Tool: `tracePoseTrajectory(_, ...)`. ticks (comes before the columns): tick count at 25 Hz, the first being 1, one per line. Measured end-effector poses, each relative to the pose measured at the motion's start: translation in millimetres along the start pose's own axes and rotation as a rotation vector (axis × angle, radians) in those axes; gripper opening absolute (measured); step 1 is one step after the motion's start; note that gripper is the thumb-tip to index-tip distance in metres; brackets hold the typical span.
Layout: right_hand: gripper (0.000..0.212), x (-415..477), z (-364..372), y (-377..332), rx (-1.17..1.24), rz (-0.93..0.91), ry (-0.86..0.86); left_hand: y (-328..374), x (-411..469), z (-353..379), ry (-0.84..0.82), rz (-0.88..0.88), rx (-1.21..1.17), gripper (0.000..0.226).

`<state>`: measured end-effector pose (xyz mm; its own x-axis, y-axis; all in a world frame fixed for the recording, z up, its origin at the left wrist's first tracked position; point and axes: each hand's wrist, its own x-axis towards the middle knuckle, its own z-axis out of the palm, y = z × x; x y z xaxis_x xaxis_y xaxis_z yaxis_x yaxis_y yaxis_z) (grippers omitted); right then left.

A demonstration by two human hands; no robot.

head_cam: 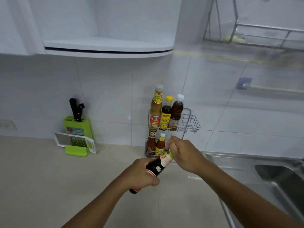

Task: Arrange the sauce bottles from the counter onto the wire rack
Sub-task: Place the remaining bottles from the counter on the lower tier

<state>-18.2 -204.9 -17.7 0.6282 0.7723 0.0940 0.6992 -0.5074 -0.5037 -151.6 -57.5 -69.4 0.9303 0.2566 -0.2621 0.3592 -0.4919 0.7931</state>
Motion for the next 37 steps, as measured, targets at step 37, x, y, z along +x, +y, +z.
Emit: tracePoseTrajectory(37,0.032,102,68,210,0.266,0.339,0.203,-79,206,23,0.103,-0.300,-0.346,0.071)
